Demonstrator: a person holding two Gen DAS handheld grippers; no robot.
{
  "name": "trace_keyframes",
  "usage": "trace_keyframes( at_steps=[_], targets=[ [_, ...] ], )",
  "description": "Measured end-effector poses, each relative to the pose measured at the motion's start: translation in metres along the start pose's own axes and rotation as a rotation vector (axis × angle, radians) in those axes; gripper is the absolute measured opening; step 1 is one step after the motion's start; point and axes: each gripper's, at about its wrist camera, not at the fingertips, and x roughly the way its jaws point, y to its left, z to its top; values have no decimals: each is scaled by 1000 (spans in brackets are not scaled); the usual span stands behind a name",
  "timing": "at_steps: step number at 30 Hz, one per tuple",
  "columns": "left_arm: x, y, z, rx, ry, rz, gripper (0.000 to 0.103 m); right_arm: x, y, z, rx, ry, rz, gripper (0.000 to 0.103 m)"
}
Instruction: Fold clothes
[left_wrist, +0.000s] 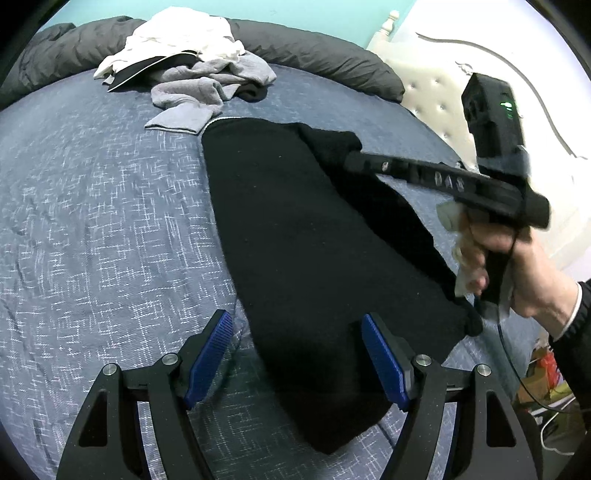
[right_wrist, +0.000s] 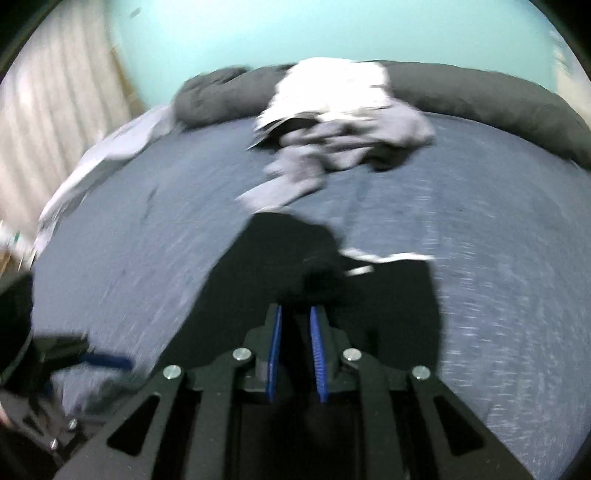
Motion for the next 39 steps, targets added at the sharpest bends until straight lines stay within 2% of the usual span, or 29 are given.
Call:
trace_keyframes(
  at_steps=[2,5,11,15,18,21,27,30,33,35,39],
  targets=[
    [0,1,-1,-4,2,-3,76,4,13,-2,-36,27,24,16],
    [-1,1,0,-8,4,-8,76,6,-1,-4,45,36,52,16],
    [-1,3,1,-10,8,-14,76,-17,-38,-4,212,-88,33,16],
    [0,4,1,-12,7,-14,76,-35,-57,1,271,-173,-44,16],
    [0,4,1,-10,8,-14,76,-37,-82,3,354,-197,-149,16],
    [1,5,1,-10,9,-14,76,-18,-99,7,386,-117,-177,16],
    [1,5,1,-13,12,-19,76,20,-96,12,288,22,-170,16],
    [2,6,1,-18,15,-24,76,12,-74,12,195,-31,-126,16],
    [2,5,1,-18,17,-26,76,10,-44,13,84,-35,-41,16],
    [2,5,0,-17,18,-26,76,14,-23,11,23,-12,24,16],
    [2,6,0,-18,20,-27,76,27,-5,5,-11,61,53,16]
  ],
)
